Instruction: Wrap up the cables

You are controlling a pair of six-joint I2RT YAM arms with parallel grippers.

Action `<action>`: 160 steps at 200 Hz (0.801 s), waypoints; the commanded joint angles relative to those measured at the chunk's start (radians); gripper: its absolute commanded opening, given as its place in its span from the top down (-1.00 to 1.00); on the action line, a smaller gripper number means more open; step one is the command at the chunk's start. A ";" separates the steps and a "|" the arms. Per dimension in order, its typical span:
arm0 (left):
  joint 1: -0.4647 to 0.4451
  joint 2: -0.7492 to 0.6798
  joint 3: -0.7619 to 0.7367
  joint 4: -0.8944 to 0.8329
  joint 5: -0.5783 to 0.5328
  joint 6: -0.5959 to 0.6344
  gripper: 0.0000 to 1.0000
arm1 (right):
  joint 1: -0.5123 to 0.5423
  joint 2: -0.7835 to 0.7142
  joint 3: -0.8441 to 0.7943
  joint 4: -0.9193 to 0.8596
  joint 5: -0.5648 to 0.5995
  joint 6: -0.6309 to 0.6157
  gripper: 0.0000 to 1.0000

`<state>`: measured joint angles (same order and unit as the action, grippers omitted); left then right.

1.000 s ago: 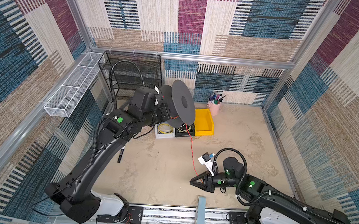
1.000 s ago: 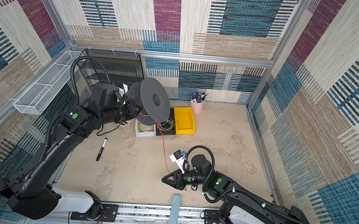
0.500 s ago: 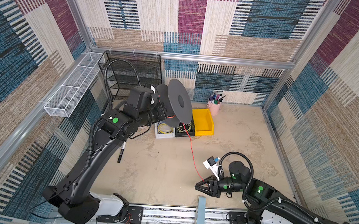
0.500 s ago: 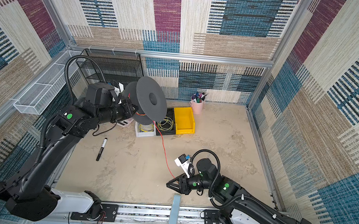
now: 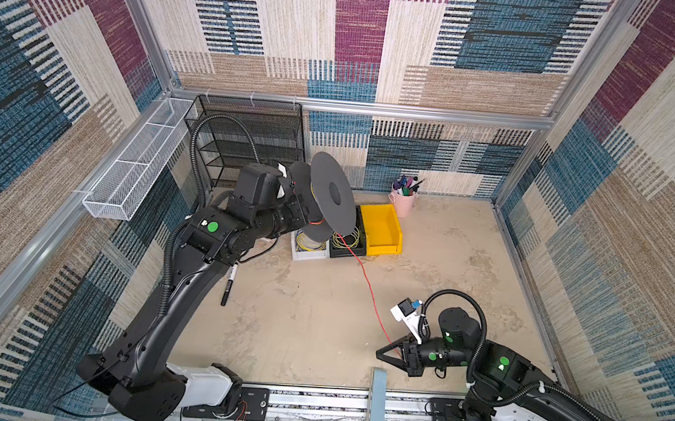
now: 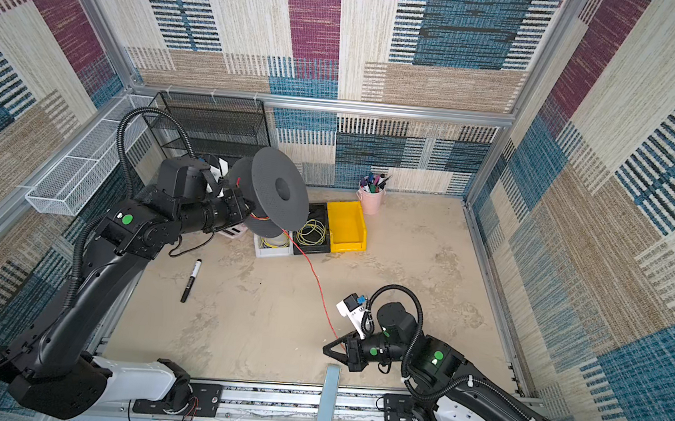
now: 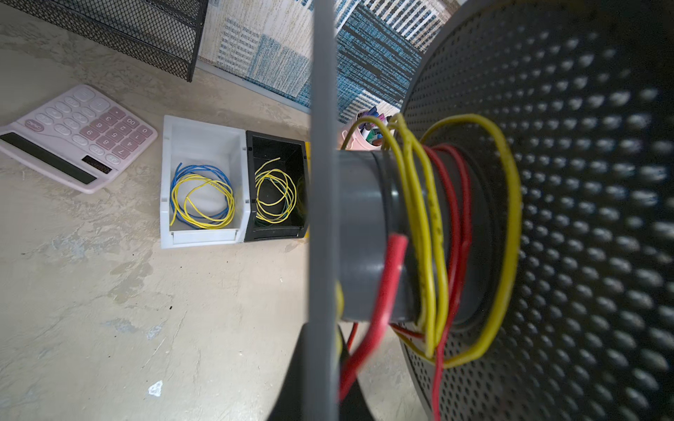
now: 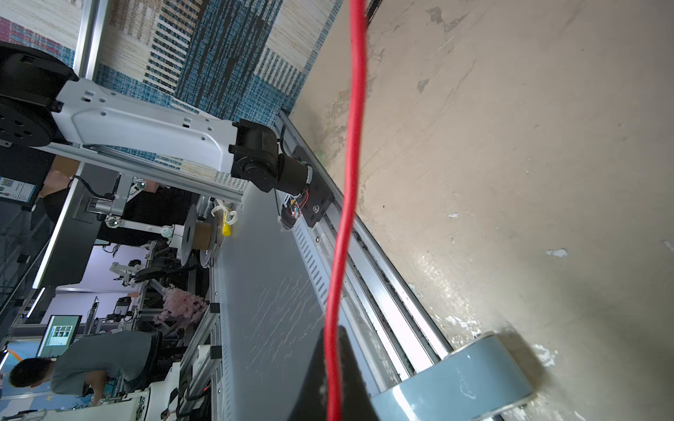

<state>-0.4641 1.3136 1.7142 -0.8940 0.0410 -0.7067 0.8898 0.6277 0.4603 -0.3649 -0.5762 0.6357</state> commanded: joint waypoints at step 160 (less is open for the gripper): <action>0.102 -0.258 -0.228 -0.248 0.490 0.620 1.00 | -0.566 0.829 0.797 -0.217 0.185 -0.457 1.00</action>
<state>-0.3466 1.0657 1.5269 -1.1027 0.5560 -0.1959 0.3317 1.3876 1.1130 -0.4713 -0.4854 0.2844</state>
